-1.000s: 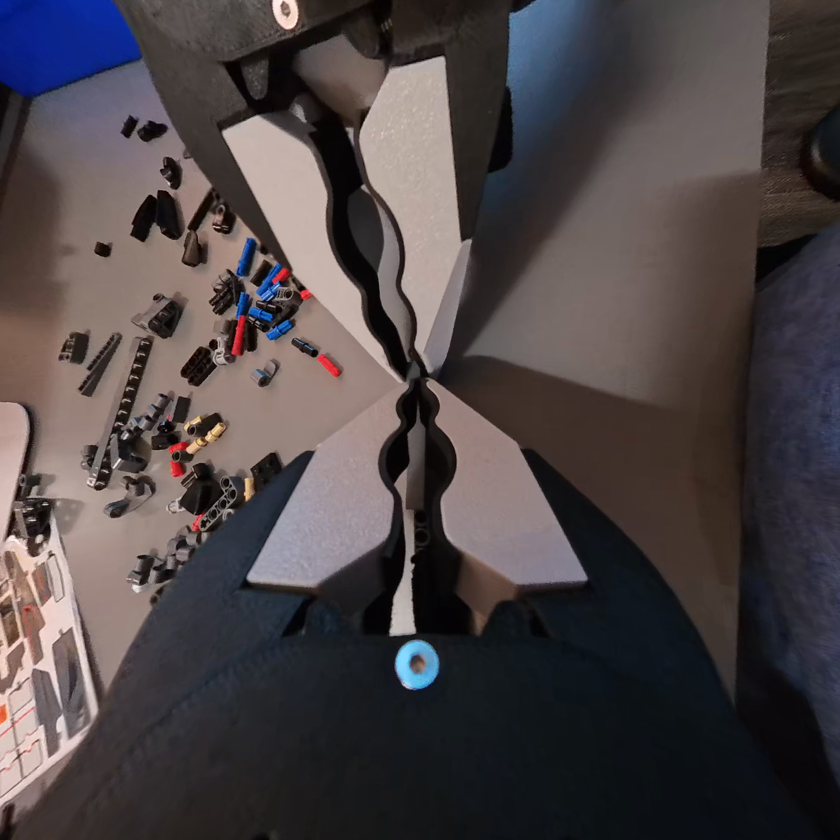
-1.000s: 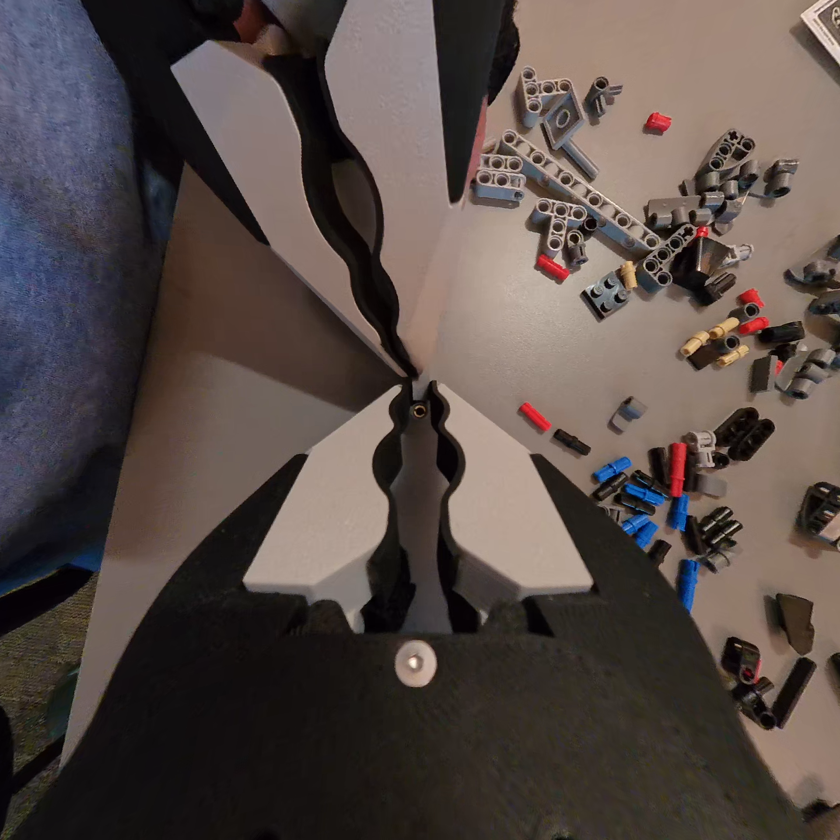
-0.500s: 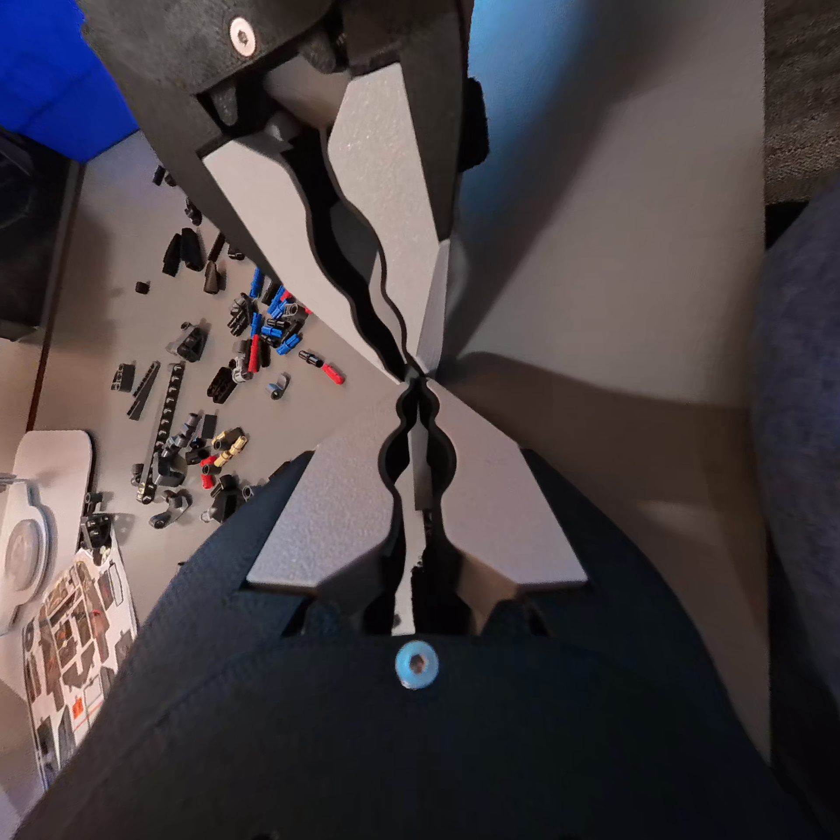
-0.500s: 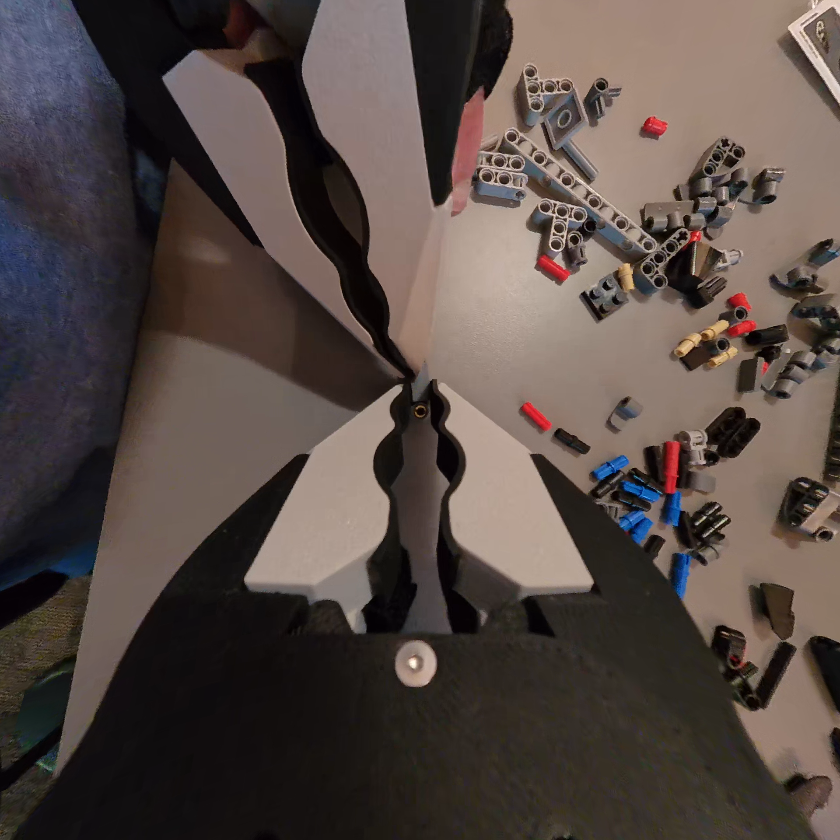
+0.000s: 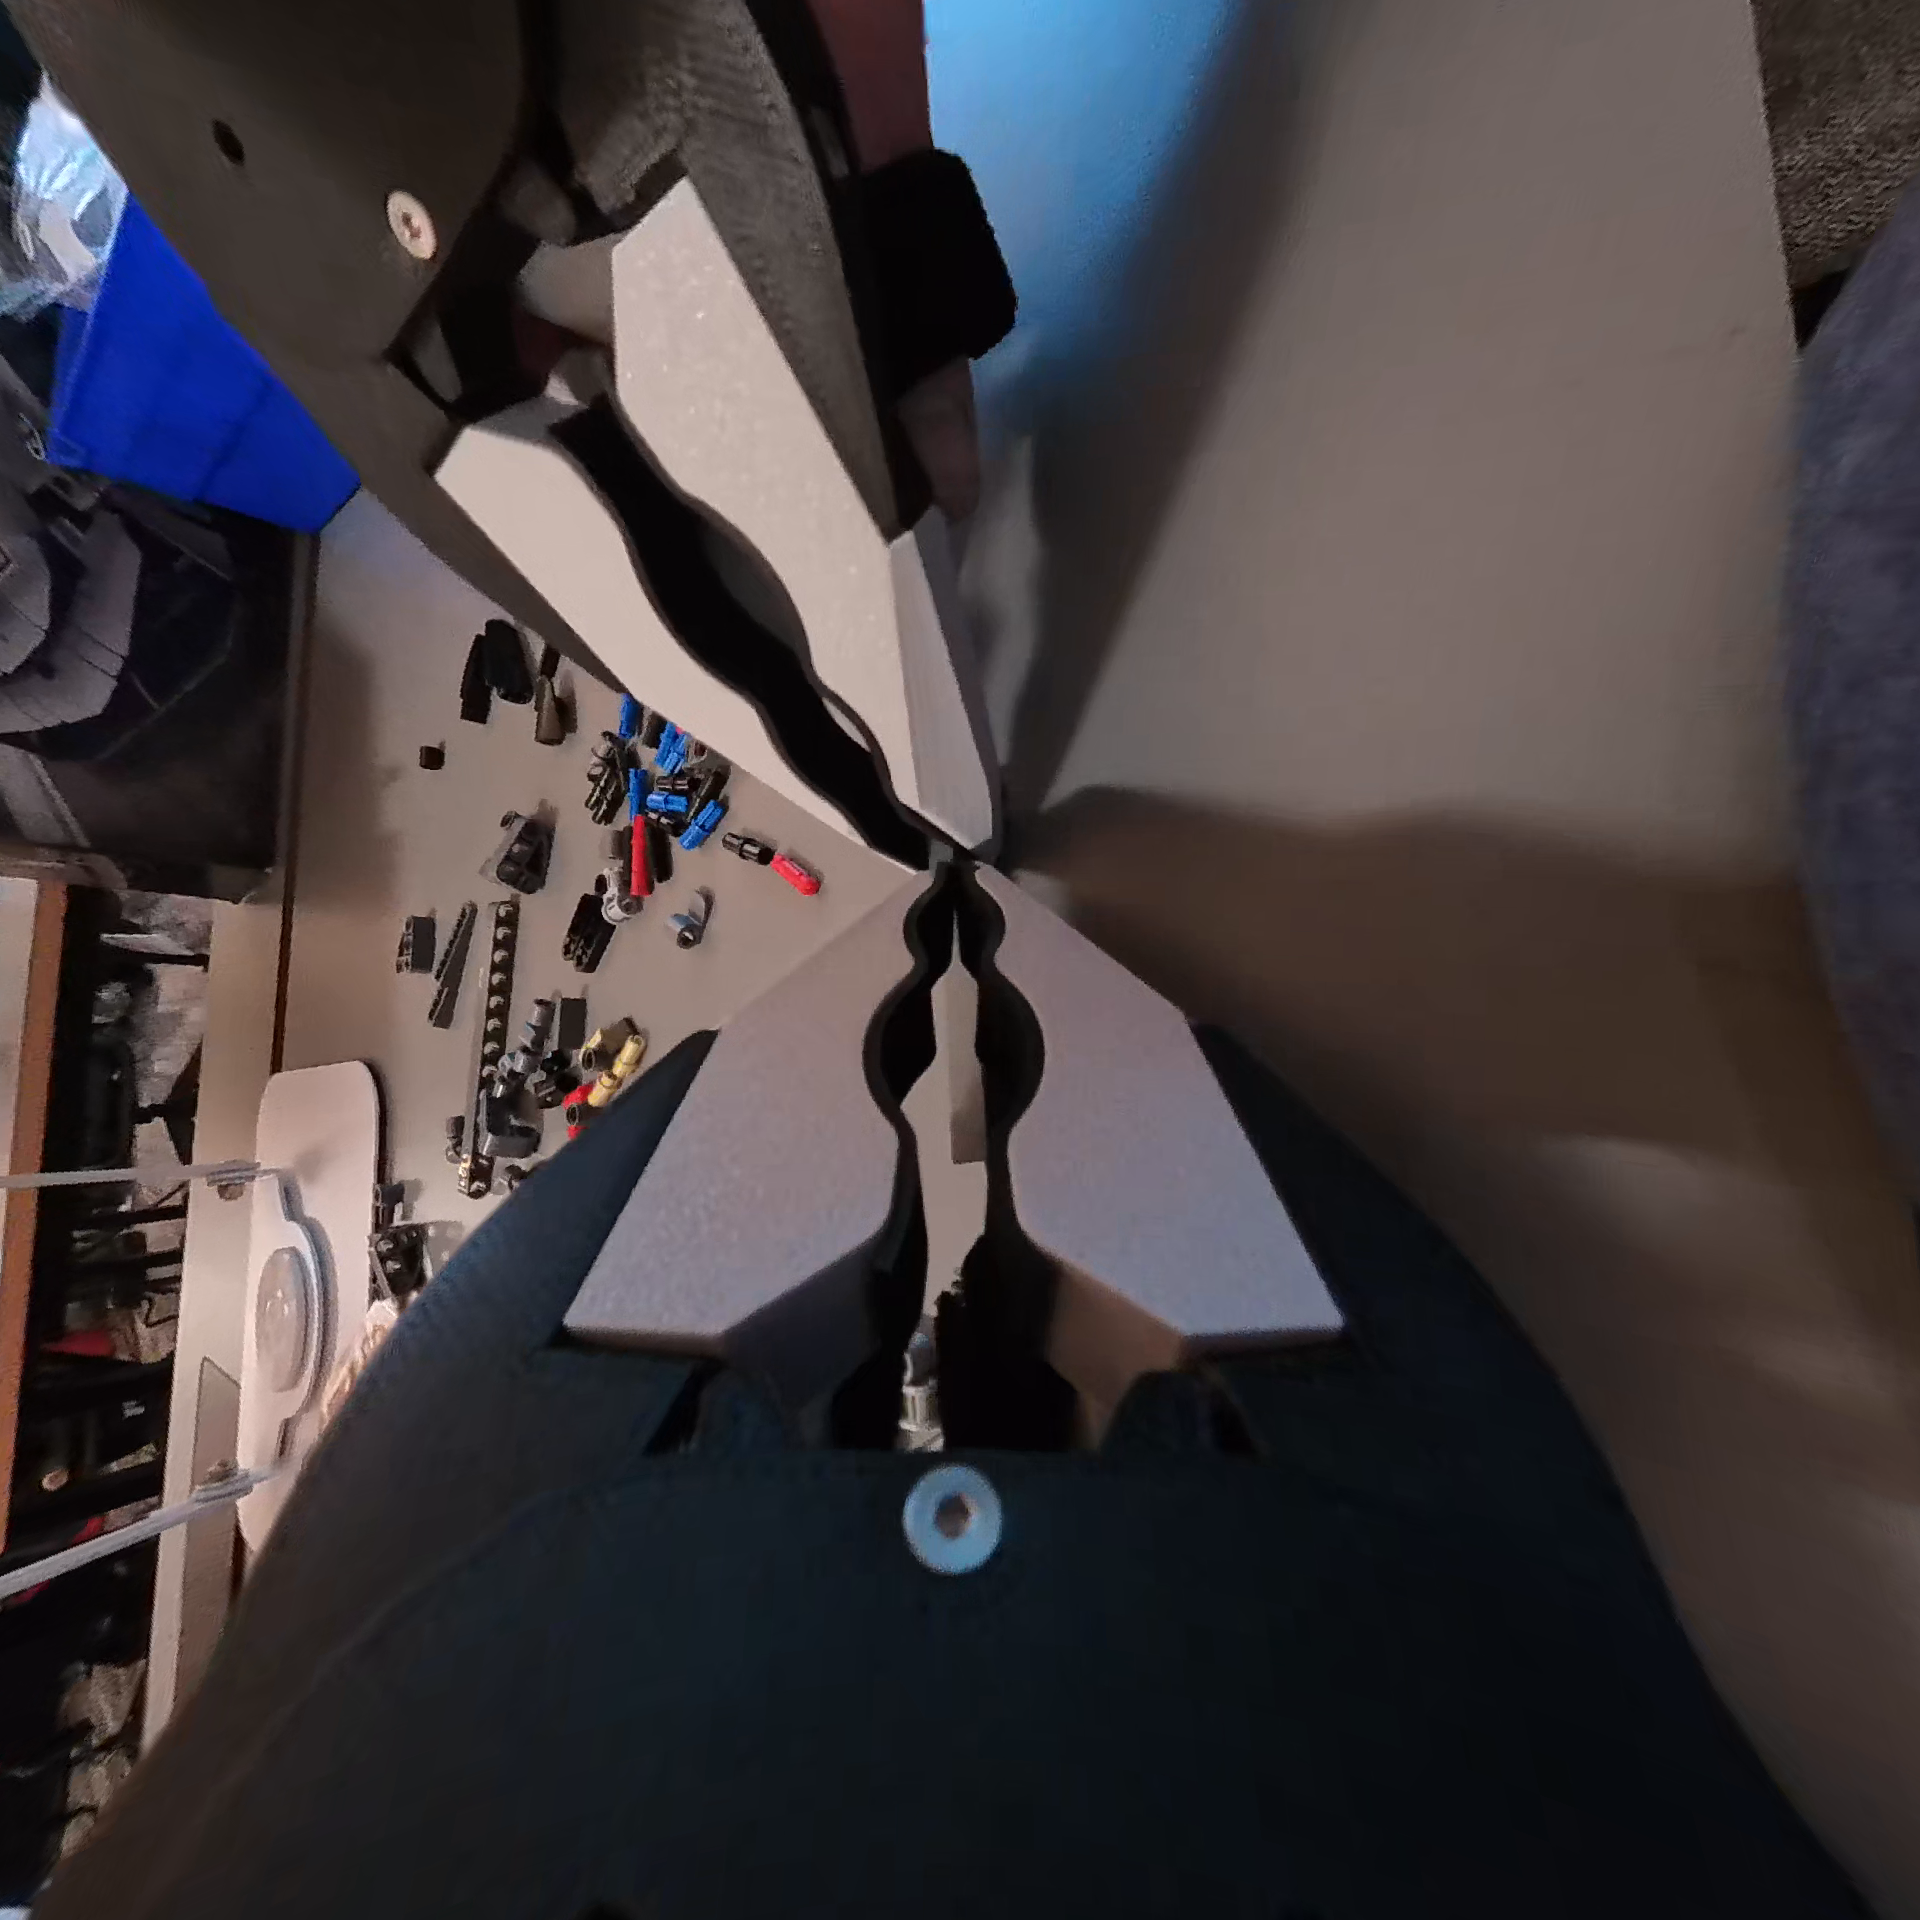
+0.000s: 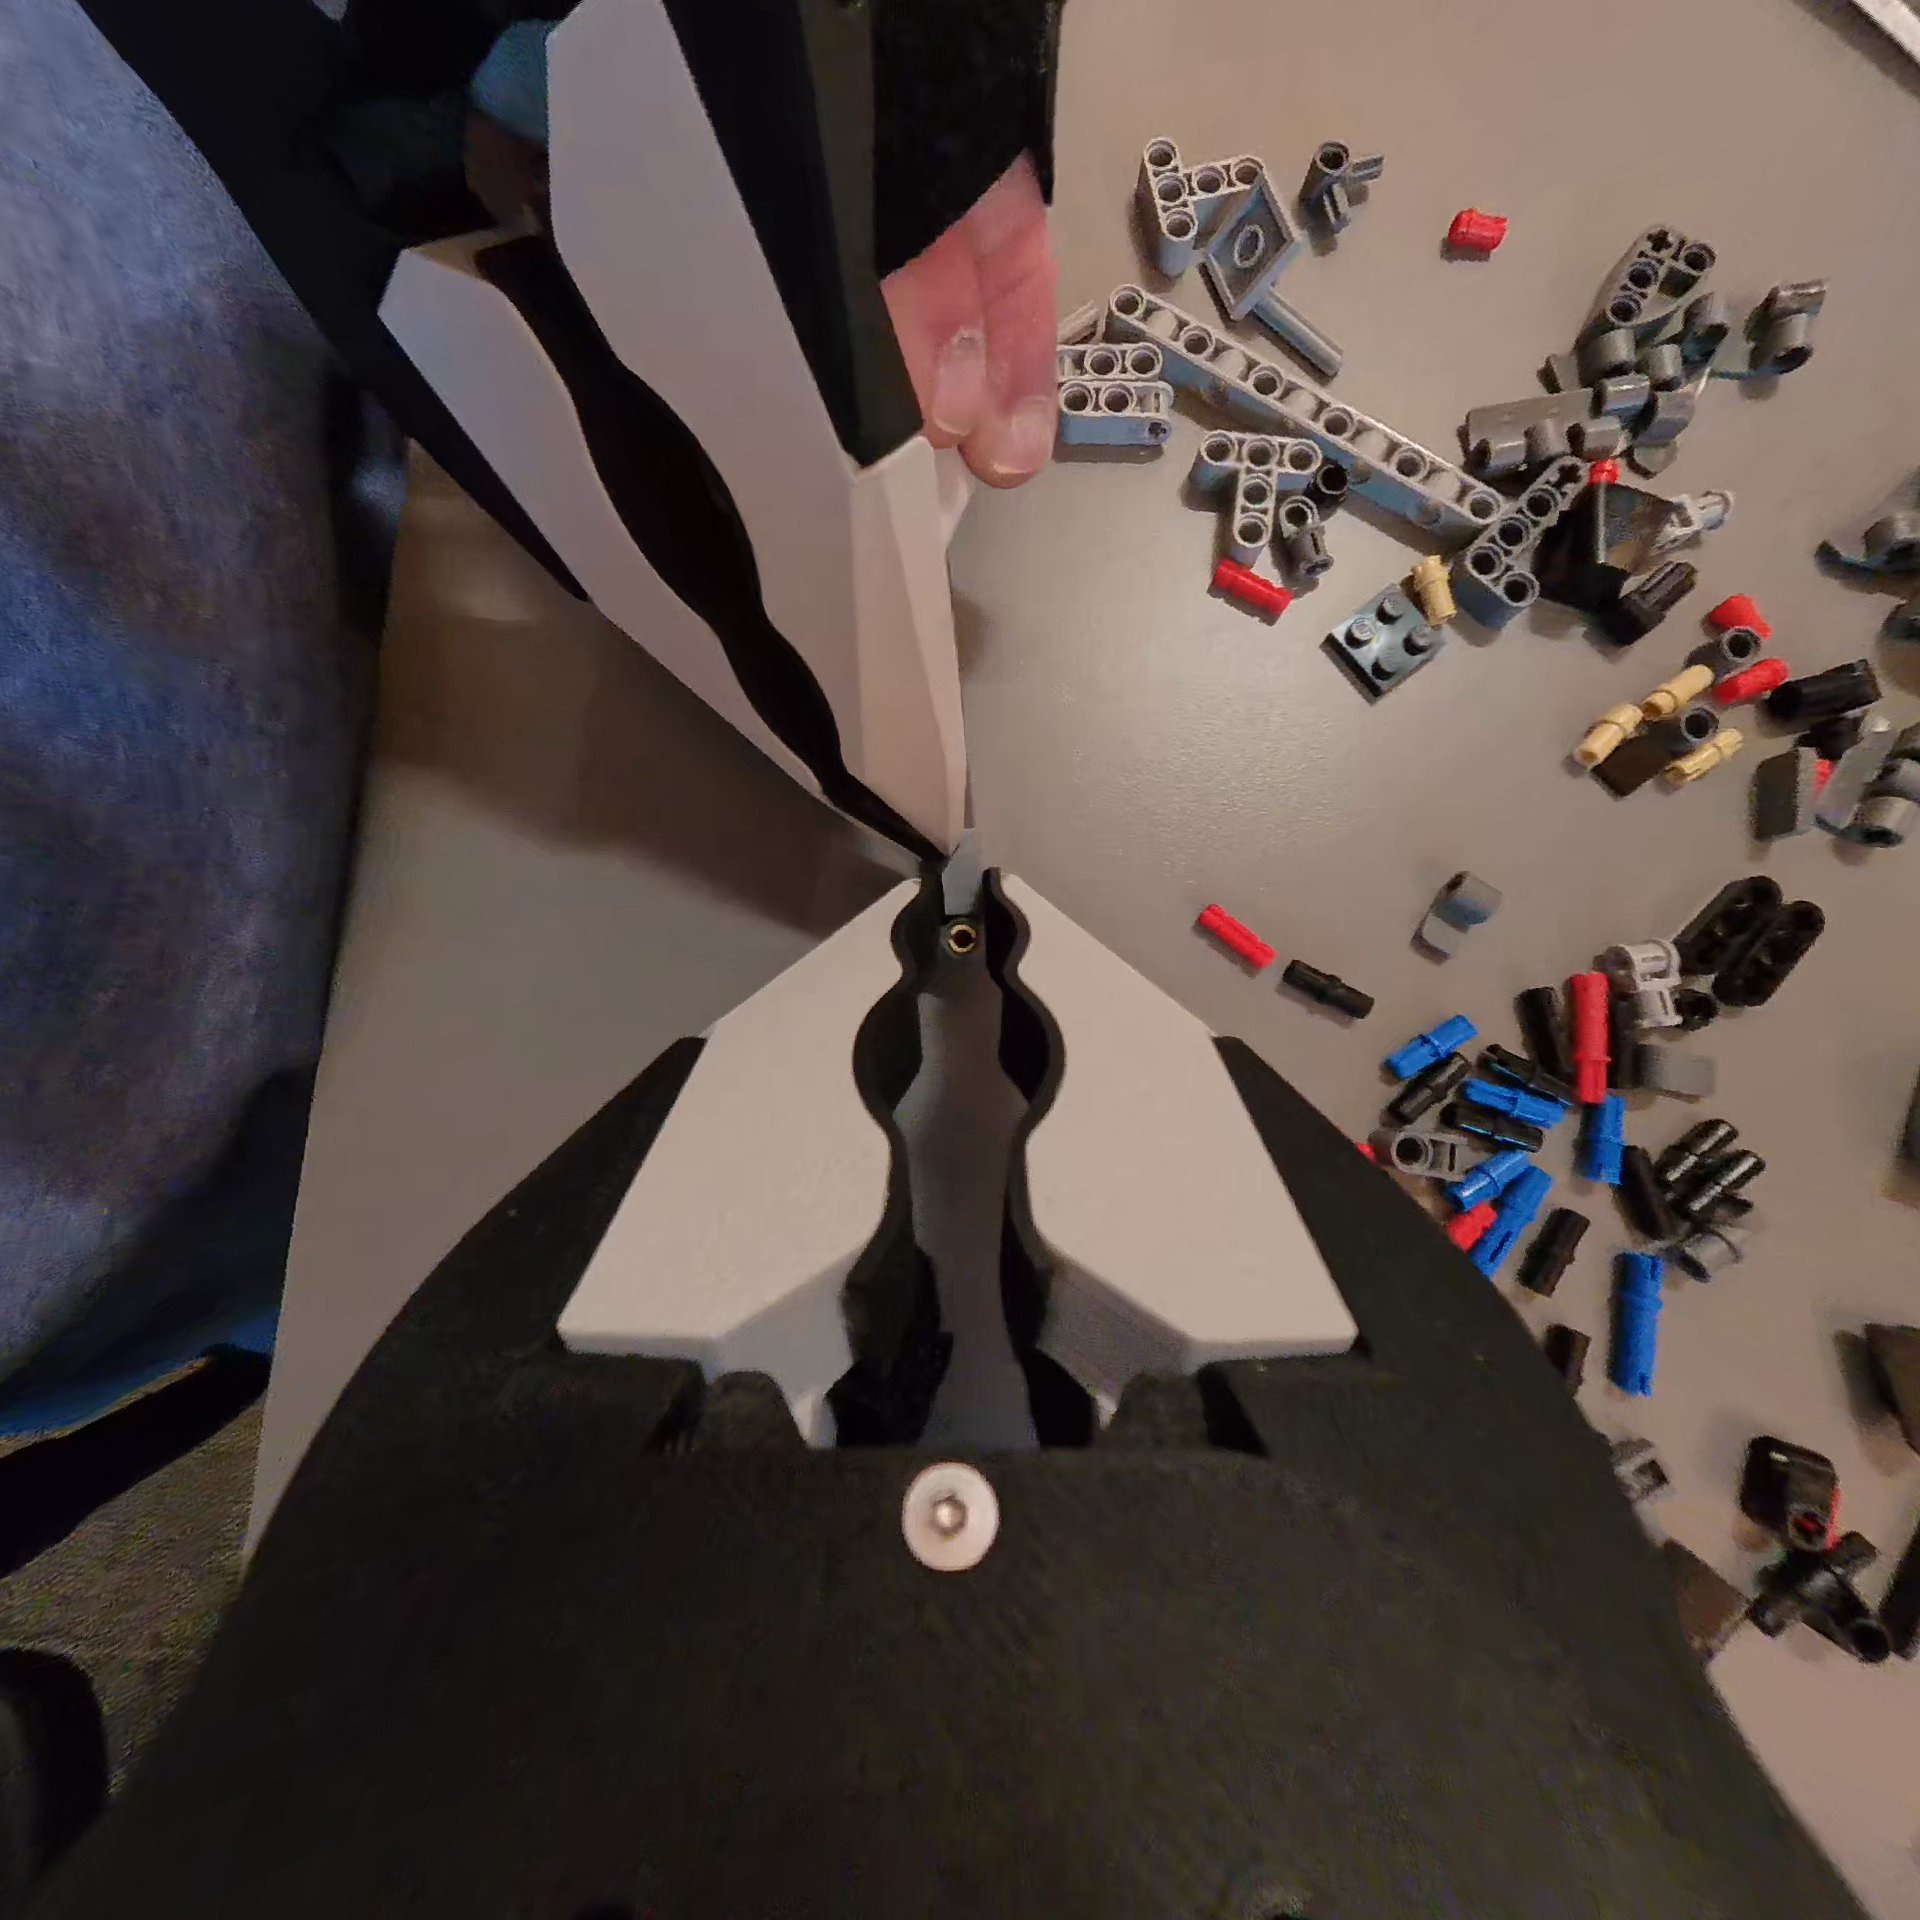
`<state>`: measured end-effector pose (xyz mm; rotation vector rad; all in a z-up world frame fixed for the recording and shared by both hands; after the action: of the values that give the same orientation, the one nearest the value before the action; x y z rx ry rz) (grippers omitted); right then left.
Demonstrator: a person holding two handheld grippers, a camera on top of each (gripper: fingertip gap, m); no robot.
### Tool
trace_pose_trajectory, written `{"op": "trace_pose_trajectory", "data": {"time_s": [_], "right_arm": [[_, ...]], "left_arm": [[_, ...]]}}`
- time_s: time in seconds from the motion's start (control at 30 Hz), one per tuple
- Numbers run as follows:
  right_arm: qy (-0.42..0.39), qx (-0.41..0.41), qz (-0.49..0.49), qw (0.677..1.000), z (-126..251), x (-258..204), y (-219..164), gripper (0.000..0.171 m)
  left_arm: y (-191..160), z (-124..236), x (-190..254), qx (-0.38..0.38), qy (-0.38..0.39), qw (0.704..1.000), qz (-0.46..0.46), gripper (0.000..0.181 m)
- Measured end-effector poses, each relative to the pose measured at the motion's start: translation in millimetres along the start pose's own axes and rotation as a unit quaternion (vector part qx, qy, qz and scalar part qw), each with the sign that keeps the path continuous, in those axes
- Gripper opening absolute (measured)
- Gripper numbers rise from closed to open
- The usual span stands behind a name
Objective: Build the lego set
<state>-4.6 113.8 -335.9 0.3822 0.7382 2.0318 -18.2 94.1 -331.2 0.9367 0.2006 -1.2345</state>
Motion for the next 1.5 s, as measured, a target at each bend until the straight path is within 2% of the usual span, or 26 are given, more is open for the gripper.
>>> {"op": "trace_pose_trajectory", "data": {"time_s": [0.4, 0.57, 0.83, 0.93, 1.2, 1.27, 1.5], "right_arm": [[-0.015, -0.004, 0.011, 1.000, -1, -1, 0, 0.006], [-0.050, -0.010, 0.030, 0.998, -1, -2, 0, 0.006], [-0.036, -0.014, 0.017, 0.999, -1, -1, 0, 0.006], [-0.026, -0.017, 0.014, 0.999, -1, -1, 0, 0.006], [-0.023, -0.008, 0.006, 1.000, 0, 0, -1, 0.006], [-0.026, -0.005, -0.001, 1.000, 4, 2, -3, 0.012], [-0.007, 0.037, -0.010, 0.999, 11, -1, 7, 0.000]], "left_arm": [[-1, 1, 2, 0.014, 0.013, 1.000, -0.018, 0.000], [-2, 1, 4, 0.016, 0.022, 0.999, -0.030, 0.000], [-2, 0, 2, 0.017, -0.012, 1.000, 0.012, 0.000], [-2, 1, 0, 0.021, -0.053, 0.996, 0.071, 0.000], [-2, 1, -1, 0.018, -0.070, 0.993, 0.095, 0.000], [-2, 0, -1, 0.013, -0.070, 0.993, 0.096, 0.000], [-1, 0, -2, 0.011, -0.074, 0.992, 0.102, 0.000]]}}
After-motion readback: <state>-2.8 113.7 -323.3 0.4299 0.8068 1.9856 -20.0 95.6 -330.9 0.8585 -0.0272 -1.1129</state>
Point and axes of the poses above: each gripper's, where its closed fingertips meet, z back along the fingers, y out of its top, x = y × z across the jaws, the point moved 2 cm from there along z, back along the fingers
